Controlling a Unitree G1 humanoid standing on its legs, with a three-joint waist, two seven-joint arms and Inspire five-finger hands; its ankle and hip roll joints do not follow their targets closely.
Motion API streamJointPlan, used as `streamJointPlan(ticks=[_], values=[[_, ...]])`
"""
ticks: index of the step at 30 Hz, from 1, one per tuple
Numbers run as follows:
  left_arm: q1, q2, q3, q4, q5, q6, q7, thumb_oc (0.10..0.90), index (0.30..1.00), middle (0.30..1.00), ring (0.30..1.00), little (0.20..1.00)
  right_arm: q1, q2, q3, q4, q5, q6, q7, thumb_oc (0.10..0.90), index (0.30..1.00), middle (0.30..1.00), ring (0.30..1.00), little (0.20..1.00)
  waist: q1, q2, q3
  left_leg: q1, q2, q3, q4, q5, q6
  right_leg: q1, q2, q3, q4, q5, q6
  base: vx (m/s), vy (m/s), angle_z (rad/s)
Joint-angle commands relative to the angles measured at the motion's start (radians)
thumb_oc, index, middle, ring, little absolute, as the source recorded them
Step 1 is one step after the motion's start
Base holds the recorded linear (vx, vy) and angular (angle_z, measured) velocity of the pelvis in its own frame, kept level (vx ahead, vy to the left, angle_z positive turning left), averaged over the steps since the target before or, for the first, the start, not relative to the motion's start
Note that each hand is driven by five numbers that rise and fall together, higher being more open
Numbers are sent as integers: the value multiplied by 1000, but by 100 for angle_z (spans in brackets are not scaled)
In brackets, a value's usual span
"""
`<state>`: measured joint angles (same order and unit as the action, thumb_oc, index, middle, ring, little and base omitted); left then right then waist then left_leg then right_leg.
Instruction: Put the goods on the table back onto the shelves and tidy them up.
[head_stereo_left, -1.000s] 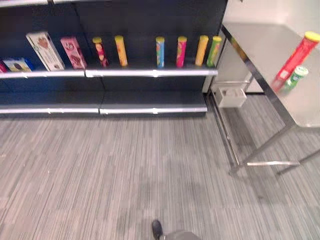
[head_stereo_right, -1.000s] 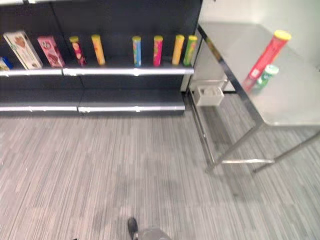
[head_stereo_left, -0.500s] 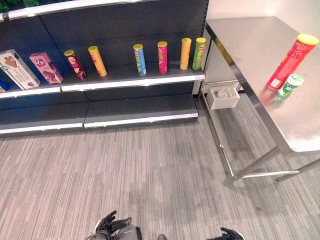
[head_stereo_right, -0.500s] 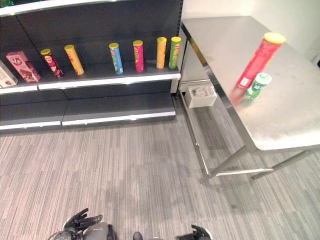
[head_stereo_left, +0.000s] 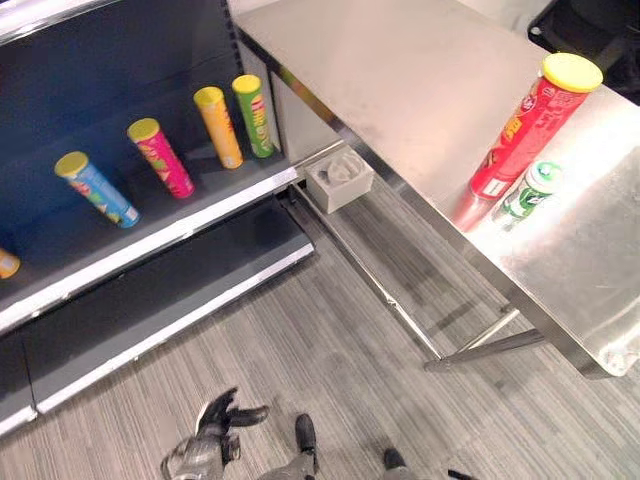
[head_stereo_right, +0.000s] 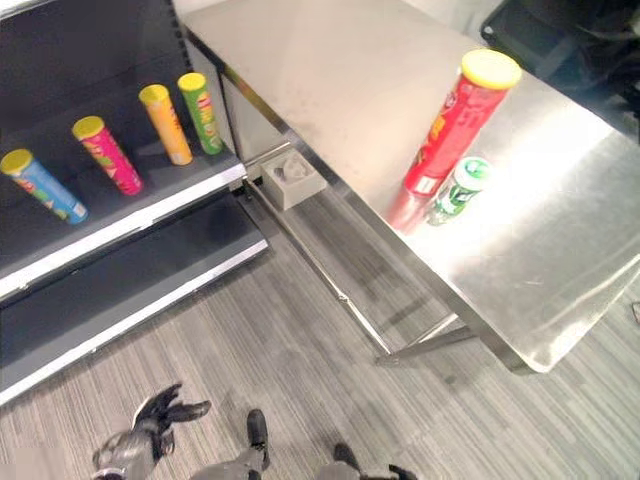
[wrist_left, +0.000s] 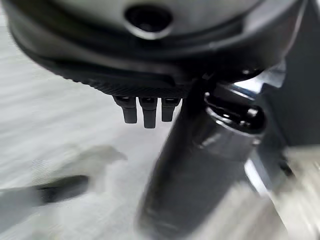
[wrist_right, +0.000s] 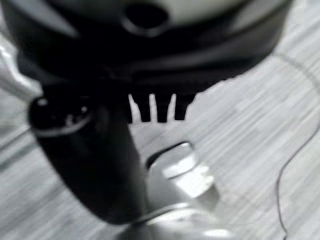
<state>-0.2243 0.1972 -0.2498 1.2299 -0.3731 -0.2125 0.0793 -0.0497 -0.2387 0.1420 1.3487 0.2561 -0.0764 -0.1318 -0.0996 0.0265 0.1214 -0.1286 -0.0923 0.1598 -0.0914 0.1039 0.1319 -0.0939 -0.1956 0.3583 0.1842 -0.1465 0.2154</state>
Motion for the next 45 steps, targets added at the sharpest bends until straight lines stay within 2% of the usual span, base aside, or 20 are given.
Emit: streamJointPlan(ticks=[1,3,6,7,8,11,13,14,17,20,23,26,29,31,32,34,36,37,41,45], values=[[14,29,9,53,155,36,-4,800,900,900,900,900,-37,-19,41,26,-47,32,10,800,900,900,900,900,-34,-6,1,20,97,137,4,-87,-161,-24,-25,71,-31,328,-17,295,109,-128],[21,32,-25,57,208,41,-26,800,900,900,900,900,-35,-18,60,24,-67,34,20,800,900,900,900,900,-52,-20,-7,50,106,187,4,-102,-162,-42,-14,25,-43,351,-18,201,79,-192],[2,38,-76,51,240,50,-47,800,900,900,900,900,-32,-20,73,33,-81,29,19,800,900,900,900,900,-80,-6,-14,80,109,226,4,-136,-144,-51,150,-21,-44,168,-35,129,135,-113],[2,38,-76,51,240,50,-47,800,900,900,900,900,-32,-21,73,33,-81,29,19,800,900,900,900,900,-81,-6,-13,81,108,225,4,-137,-144,-52,150,-22,-40,165,-35,93,116,-61],[-21,36,-98,40,256,50,-64,800,900,900,900,900,-37,-21,80,41,-89,25,21,800,900,900,900,900,-87,-1,-13,81,86,232,4,-160,-134,-62,212,-101,-52,110,-58,125,52,-55],[-15,13,-104,52,252,49,-72,800,900,900,900,900,-20,-16,86,49,-92,19,18,800,900,900,900,900,-91,-4,-21,137,70,207,16,-191,-131,-29,263,-74,-74,83,-97,217,-15,12],[-19,6,-107,39,244,43,-75,800,900,900,900,900,-15,-21,82,43,-89,16,17,800,900,900,900,900,-87,-10,-9,128,73,213,109,-198,-139,-21,260,-90,-81,89,-109,87,-74,28],[-31,-4,-154,-4,260,32,-77,800,900,900,900,900,-24,-42,79,21,-74,8,14,800,900,900,900,900,-78,-38,24,29,88,188,337,-181,-164,-6,250,-93,-92,103,-126,17,-78,17],[-42,3,-210,-49,298,23,-75,800,900,900,900,900,-53,-63,101,-18,-84,-3,-6,800,900,900,900,900,-61,-64,42,-116,120,84,497,-187,-183,6,221,-60,-121,107,-128,49,67,49],[-38,11,-184,-34,295,29,-59,800,900,900,900,900,-64,-71,162,-82,-175,-6,-29,800,900,900,900,900,-45,-92,27,-137,231,37,439,-210,-180,-3,145,-50,-135,107,-97,108,208,-55],[-50,14,-178,-7,312,25,-34,800,900,900,900,900,-73,-72,168,-91,-177,-9,-34,800,900,900,900,900,-39,-92,16,-112,297,-73,280,-122,-215,-31,120,-6,-148,95,-84,94,334,-53],[-64,15,-239,-31,385,16,-27,800,900,900,900,900,-87,-84,156,-81,-171,-10,-35,800,900,900,900,900,-51,-73,10,-107,309,-126,233,-121,-240,-43,81,24,-189,111,-67,66,391,-83],[-93,28,-320,-70,452,3,-44,800,900,900,900,900,-108,-87,120,-58,-144,-9,-43,800,900,900,900,900,-66,-32,4,-101,279,-58,162,-120,-260,-83,6,13,-271,181,-23,6,642,-46],[-103,35,-332,-79,451,2,-44,800,900,900,900,900,-114,-76,105,-52,-123,-8,-39,800,900,900,900,900,-68,-24,-3,-113,252,-51,143,-119,-256,-121,-16,8,-271,208,-10,-69,439,-22],[-125,42,-327,-67,444,2,-38,800,900,900,900,900,-131,-57,88,-32,-87,-5,-35,800,900,900,900,900,-70,-15,-8,-124,206,-27,105,-122,-241,-180,-36,6,-271,265,-2,-85,403,-12],[-129,52,-296,-49,417,6,-29,800,900,900,900,900,-145,-37,97,-12,-78,-2,-34,800,900,900,900,900,-65,-16,-20,-117,168,-8,48,-116,-221,-227,-43,-15,-271,337,2,-39,430,-23],[-119,65,-254,-22,395,10,-25,800,900,900,900,900,-147,-24,84,-10,-65,-6,-44,800,900,900,900,900,-51,-13,-29,-92,159,41,23,-121,-206,-241,-27,-82,-271,314,-6,67,299,-63],[-100,66,-229,0,377,12,-19,800,900,900,900,900,-139,-23,72,-14,-57,-10,-57,800,900,900,900,900,-60,-24,-31,-61,150,75,13,-131,-203,-237,-24,-105,-271,367,6,112,279,-79],[-61,78,-186,36,361,17,-22,800,900,900,900,900,-111,-27,61,-25,-21,-30,-61,800,900,900,900,900,-72,-33,-14,-7,155,158,4,-142,-182,-177,80,-105,-240,283,-13,-7,260,-68],[-67,84,-200,50,399,32,-37,800,900,900,900,900,-103,-12,88,-19,-34,-35,-59,800,900,900,900,900,-49,-55,-24,-16,156,227,4,-143,-170,-127,177,-168,-172,173,-49,-101,122,-72]])
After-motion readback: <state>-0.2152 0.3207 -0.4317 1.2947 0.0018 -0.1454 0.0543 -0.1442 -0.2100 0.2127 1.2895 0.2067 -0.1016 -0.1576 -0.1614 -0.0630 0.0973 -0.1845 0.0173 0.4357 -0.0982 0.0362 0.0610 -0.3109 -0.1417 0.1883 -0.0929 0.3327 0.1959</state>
